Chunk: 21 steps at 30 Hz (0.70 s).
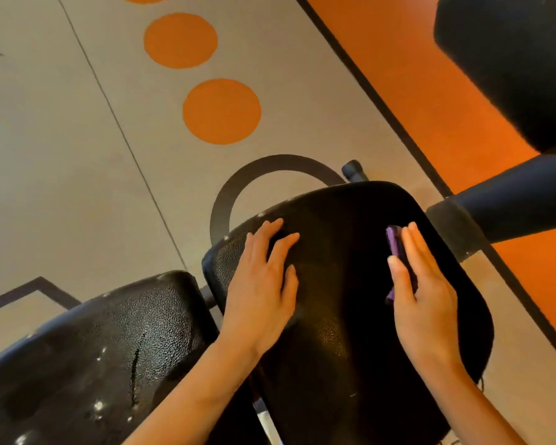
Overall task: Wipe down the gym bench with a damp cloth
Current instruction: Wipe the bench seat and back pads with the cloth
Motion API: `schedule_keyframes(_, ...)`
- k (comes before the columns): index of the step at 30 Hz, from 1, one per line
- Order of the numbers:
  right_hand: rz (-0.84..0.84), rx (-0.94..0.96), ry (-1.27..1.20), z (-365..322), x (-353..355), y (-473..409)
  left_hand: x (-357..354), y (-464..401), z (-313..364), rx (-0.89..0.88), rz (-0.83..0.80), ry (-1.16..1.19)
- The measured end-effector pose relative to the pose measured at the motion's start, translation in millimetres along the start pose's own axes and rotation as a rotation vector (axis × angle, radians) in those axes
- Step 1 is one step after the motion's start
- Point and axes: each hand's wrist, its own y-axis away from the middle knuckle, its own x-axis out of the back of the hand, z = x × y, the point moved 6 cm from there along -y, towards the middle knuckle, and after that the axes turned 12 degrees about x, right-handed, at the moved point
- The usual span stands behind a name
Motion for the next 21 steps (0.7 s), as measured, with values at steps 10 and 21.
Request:
schedule_keyframes(10, -0.139, 0.122, 0.098, 20.5, 1.5, -99.9, -24.9, -63.5, 33.4, 0.05, 0.02, -0.096)
schedule_keyframes(21, -0.348, 0.216, 0.164, 31.4, -32.6, -154.1, -25.1, -106.4, 25.0, 0.059, 0.046, -0.319)
